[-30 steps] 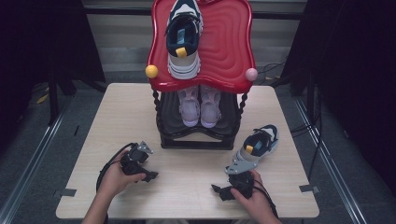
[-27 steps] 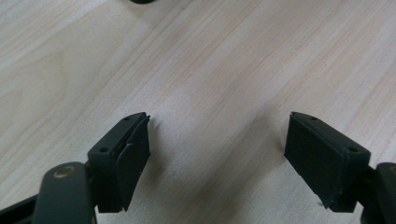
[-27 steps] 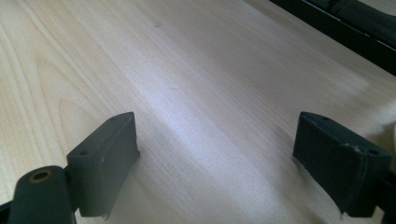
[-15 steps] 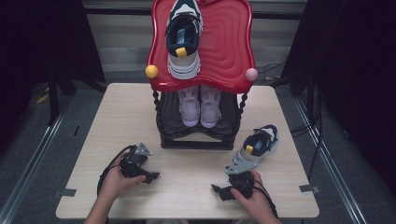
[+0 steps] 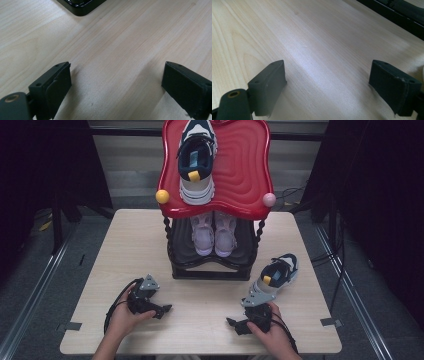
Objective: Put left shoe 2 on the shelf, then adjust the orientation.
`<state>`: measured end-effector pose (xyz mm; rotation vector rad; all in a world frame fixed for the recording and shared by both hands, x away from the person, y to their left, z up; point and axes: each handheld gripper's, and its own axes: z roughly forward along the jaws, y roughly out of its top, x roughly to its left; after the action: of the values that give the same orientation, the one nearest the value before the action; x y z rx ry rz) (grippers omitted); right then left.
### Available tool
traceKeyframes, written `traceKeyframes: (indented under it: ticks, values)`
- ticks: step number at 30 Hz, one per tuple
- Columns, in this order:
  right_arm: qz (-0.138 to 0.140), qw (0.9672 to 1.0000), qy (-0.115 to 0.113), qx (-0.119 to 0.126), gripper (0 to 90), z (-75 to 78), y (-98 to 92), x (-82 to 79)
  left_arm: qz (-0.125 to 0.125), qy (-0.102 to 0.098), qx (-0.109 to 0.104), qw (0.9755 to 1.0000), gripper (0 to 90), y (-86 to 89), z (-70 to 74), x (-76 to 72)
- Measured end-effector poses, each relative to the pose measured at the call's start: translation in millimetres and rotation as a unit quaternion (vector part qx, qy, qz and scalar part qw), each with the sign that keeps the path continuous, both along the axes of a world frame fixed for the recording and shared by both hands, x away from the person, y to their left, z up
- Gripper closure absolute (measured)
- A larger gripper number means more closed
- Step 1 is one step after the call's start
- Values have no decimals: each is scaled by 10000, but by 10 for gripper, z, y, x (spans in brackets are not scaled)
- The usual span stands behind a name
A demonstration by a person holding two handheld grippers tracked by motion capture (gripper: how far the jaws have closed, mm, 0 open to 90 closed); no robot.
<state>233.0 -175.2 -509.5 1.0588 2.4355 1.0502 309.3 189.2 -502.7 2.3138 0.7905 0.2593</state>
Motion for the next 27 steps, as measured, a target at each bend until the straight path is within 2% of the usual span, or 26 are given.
traceKeyframes:
  ticks: [10, 19, 24, 27]
  values:
    - [0, 10000, 0, -2, 132, 0, 0, 0, -13, -65, -60, 10000, 0, -19, -39, -25]
    - [3, 10000, -16, -13, 132, 0, -1, 2, -18, -125, -118, 9999, 0, -6, -53, -27]
    - [-46, 10000, -31, 6, 133, -2, 4, -8, -22, -200, -260, 9995, 0, 4, -77, -33]
    - [-53, 10000, -29, 7, 132, -1, 3, -13, -23, -200, -258, 9995, 0, 4, -77, -33]
